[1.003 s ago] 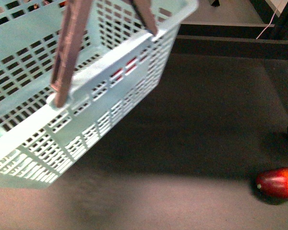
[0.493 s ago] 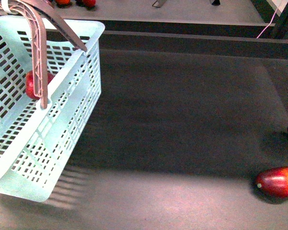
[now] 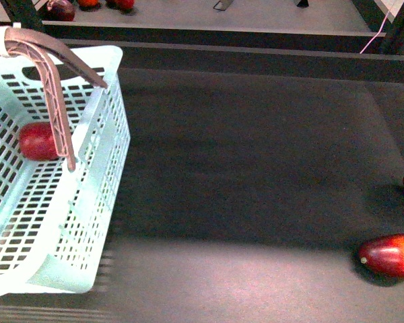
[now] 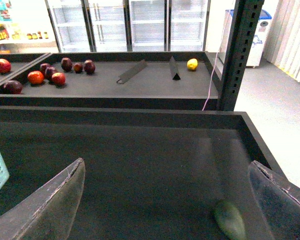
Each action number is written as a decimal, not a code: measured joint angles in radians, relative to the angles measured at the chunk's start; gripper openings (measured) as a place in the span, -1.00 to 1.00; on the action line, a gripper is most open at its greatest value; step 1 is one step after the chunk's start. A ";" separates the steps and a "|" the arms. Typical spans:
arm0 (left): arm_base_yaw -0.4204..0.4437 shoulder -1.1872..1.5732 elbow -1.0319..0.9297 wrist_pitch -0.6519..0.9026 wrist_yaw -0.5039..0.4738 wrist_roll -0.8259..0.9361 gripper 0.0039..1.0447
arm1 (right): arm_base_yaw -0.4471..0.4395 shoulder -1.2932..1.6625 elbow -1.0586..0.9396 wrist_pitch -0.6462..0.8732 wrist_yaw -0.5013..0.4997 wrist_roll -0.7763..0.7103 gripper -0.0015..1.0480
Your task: Pick apple with right arm and hold basket with left
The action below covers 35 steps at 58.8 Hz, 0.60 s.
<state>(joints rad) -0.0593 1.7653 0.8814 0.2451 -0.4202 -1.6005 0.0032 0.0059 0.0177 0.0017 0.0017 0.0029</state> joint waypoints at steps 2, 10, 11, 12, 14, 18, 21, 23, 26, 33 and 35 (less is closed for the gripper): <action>0.001 -0.003 -0.015 0.003 -0.001 -0.003 -0.70 | 0.000 0.000 0.000 0.000 0.000 0.000 0.83; -0.003 -0.032 -0.061 0.008 -0.004 -0.011 -0.70 | 0.000 0.000 0.000 0.000 0.000 0.000 0.83; -0.005 -0.035 -0.064 0.007 -0.004 -0.013 -0.70 | 0.000 0.000 0.000 0.000 0.000 0.000 0.83; -0.005 -0.036 -0.066 0.006 -0.003 -0.013 -0.70 | 0.000 0.000 0.000 0.000 0.000 0.000 0.83; -0.007 -0.038 -0.067 0.001 -0.003 -0.013 -0.70 | 0.000 0.000 0.000 0.000 0.000 0.000 0.83; -0.014 -0.038 -0.067 -0.009 -0.001 -0.014 -0.69 | 0.000 0.000 0.000 0.000 0.000 0.000 0.83; -0.020 -0.039 -0.066 -0.026 0.010 -0.017 -0.50 | 0.000 0.000 0.000 0.000 0.000 0.000 0.83; -0.026 -0.040 -0.063 -0.043 0.015 -0.018 -0.36 | 0.000 0.000 0.000 0.000 0.000 0.000 0.83; -0.036 -0.040 -0.052 -0.071 0.020 -0.019 -0.12 | 0.000 0.000 0.000 0.000 0.000 0.000 0.83; -0.046 -0.047 -0.024 -0.113 0.021 -0.023 0.32 | 0.000 0.000 0.000 0.000 0.000 0.000 0.83; -0.049 -0.055 -0.019 -0.135 0.021 -0.027 0.46 | 0.000 0.000 0.000 0.000 0.000 0.000 0.83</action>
<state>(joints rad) -0.1081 1.7103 0.8627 0.1101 -0.3992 -1.6279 0.0032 0.0059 0.0177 0.0017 0.0017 0.0029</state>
